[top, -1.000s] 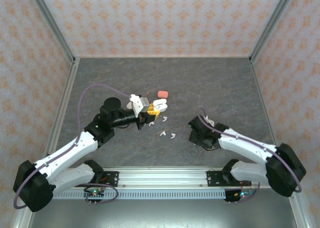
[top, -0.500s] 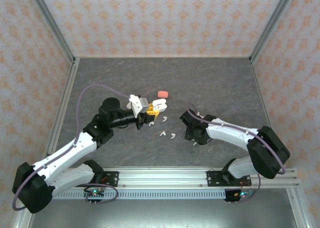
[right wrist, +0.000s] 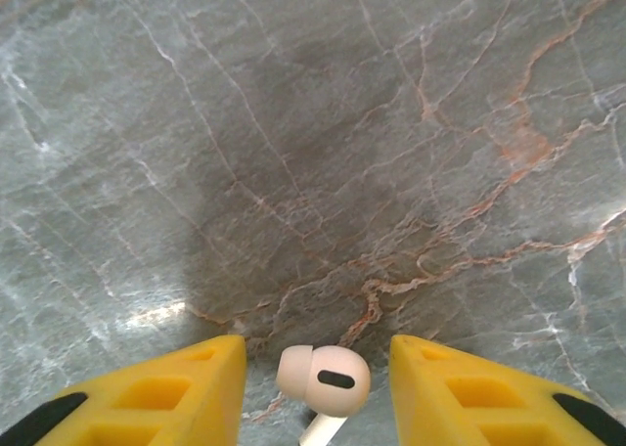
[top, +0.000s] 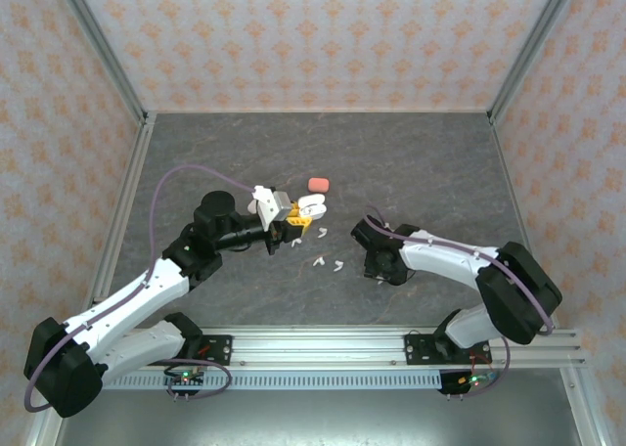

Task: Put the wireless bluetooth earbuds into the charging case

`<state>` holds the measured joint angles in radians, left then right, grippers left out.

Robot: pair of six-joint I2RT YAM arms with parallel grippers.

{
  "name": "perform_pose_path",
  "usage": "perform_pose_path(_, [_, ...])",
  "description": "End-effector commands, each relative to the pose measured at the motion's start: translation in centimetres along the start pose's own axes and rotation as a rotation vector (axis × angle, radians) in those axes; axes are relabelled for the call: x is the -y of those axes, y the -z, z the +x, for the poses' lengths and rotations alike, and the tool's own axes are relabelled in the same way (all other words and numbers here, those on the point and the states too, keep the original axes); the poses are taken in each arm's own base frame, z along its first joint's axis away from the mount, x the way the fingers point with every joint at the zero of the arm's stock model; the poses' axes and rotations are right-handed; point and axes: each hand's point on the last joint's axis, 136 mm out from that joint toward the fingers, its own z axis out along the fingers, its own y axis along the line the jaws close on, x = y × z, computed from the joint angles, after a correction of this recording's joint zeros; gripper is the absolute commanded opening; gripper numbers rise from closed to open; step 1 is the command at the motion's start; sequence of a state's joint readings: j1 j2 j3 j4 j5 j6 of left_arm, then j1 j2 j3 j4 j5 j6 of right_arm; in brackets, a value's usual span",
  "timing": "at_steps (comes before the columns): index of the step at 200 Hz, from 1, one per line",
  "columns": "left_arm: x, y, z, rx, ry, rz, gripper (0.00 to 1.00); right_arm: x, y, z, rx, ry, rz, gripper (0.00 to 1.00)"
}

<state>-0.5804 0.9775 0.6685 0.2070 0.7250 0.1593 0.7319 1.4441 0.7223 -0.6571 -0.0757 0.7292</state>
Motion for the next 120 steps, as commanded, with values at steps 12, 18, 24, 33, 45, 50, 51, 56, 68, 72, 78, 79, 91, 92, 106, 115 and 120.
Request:
perform_pose_path(12, [-0.3, 0.3, -1.8, 0.036, -0.047, -0.01, 0.0, -0.5, 0.1, -0.8, 0.01, 0.01, 0.007, 0.36])
perform_pose_path(18, [-0.3, 0.3, -1.8, 0.035, -0.048, -0.01, 0.0, -0.5, 0.1, -0.8, 0.011, 0.012, 0.01, 0.35])
perform_pose_path(24, [-0.3, 0.3, -1.9, 0.035, -0.048, -0.011, 0.0, -0.5, 0.0, -0.9, 0.011, 0.014, 0.015, 0.34])
perform_pose_path(33, [-0.3, 0.3, -1.8, 0.034, -0.049, -0.011, 0.0, -0.4, 0.0, -0.9, 0.013, 0.016, 0.023, 0.33])
perform_pose_path(45, [-0.3, 0.3, -1.7, 0.032, -0.048, -0.011, 0.0, -0.3, 0.1, -1.1, 0.023, 0.02, 0.027, 0.3])
perform_pose_path(50, [-0.3, 0.3, -1.8, 0.033, -0.05, -0.012, 0.0, -0.3, 0.1, -1.2, 0.029, 0.02, 0.027, 0.3])
perform_pose_path(51, [-0.3, 0.3, -1.8, 0.032, -0.05, -0.012, 0.0, -0.3, 0.1, -1.2, 0.03, 0.021, 0.027, 0.29])
perform_pose_path(56, [-0.3, 0.3, -1.8, 0.033, -0.05, -0.013, 0.0, -0.3, 0.2, -1.3, 0.036, 0.023, 0.028, 0.28])
perform_pose_path(68, [-0.2, 0.3, -1.8, 0.033, -0.051, -0.011, 0.0, -0.4, 0.6, -1.7, 0.057, 0.029, 0.022, 0.26])
perform_pose_path(72, [-0.3, 0.3, -1.7, 0.033, -0.049, -0.012, 0.0, -0.5, 0.8, -1.9, 0.066, 0.033, 0.016, 0.25])
perform_pose_path(78, [-0.3, 0.4, -1.8, 0.034, -0.049, -0.013, 0.0, -0.6, 1.1, -2.2, 0.084, 0.037, 0.008, 0.25])
perform_pose_path(79, [-0.3, 0.4, -1.8, 0.034, -0.049, -0.013, 0.0, -0.6, 1.2, -2.3, 0.086, 0.039, 0.006, 0.24])
perform_pose_path(91, [-0.3, 0.3, -1.9, 0.037, -0.048, -0.012, 0.0, -1.0, 2.0, -2.9, 0.123, 0.059, -0.022, 0.23])
perform_pose_path(92, [-0.3, 0.3, -1.8, 0.036, -0.048, -0.012, 0.0, -1.1, 2.2, -3.0, 0.128, 0.06, -0.026, 0.23])
perform_pose_path(106, [-0.3, 0.3, -1.8, 0.037, -0.046, -0.013, 0.0, -1.7, 3.6, -3.9, 0.177, 0.086, -0.066, 0.22])
perform_pose_path(115, [-0.3, 0.3, -1.9, 0.039, -0.044, -0.013, 0.0, -2.1, 4.6, -4.4, 0.211, 0.11, -0.094, 0.21])
perform_pose_path(120, [-0.4, 0.3, -1.9, 0.04, -0.041, -0.015, 0.0, -2.5, 5.4, -4.8, 0.233, 0.124, -0.116, 0.21])
